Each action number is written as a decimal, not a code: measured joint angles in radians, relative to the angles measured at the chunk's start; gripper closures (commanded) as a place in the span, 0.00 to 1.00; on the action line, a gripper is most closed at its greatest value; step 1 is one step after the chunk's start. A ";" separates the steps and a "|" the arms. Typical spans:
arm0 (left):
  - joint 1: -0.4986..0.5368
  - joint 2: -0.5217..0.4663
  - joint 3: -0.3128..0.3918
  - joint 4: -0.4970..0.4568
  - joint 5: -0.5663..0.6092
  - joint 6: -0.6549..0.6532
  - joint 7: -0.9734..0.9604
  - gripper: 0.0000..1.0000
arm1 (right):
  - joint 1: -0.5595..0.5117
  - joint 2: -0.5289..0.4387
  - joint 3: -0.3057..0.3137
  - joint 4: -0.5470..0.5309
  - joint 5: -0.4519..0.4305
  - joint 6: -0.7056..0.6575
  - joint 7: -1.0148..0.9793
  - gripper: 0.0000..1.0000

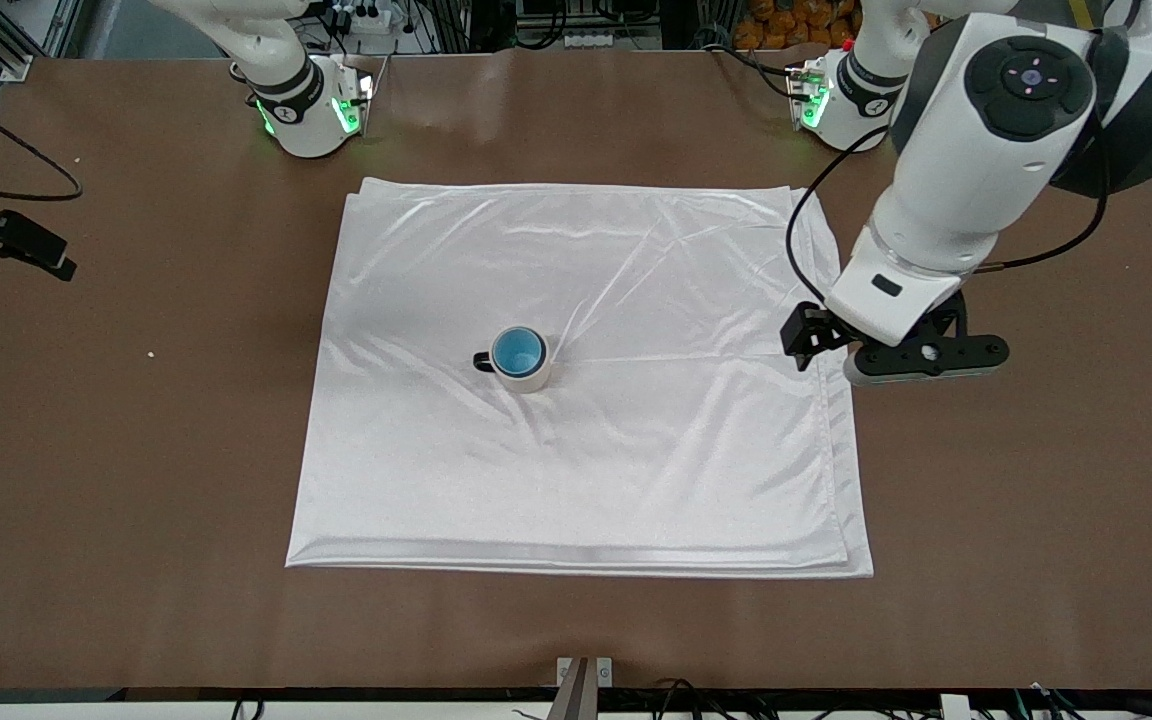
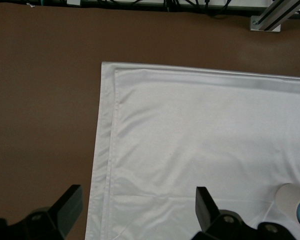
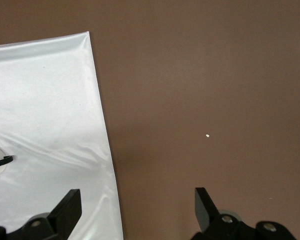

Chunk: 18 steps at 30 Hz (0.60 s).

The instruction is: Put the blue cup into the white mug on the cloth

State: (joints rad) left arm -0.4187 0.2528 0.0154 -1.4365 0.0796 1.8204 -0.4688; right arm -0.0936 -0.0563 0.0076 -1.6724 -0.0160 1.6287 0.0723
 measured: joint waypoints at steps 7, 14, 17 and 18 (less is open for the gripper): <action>0.051 -0.052 0.000 -0.064 -0.001 -0.001 0.040 0.00 | 0.004 0.005 0.004 0.002 0.000 0.031 0.000 0.00; 0.092 -0.095 0.000 -0.123 -0.001 -0.001 0.078 0.00 | 0.010 0.012 0.008 0.008 0.000 0.036 0.000 0.00; 0.119 -0.108 0.000 -0.140 -0.001 -0.001 0.130 0.00 | 0.011 0.012 0.009 0.012 0.000 0.036 0.000 0.00; 0.129 -0.111 0.000 -0.143 -0.001 -0.001 0.146 0.00 | 0.011 0.012 0.009 0.012 0.000 0.036 0.000 0.00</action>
State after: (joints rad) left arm -0.2899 0.1416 0.0150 -1.5796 0.0783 1.8191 -0.3233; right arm -0.0830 -0.0438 0.0164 -1.6601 -0.0160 1.6650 0.0723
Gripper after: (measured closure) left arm 0.000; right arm 0.000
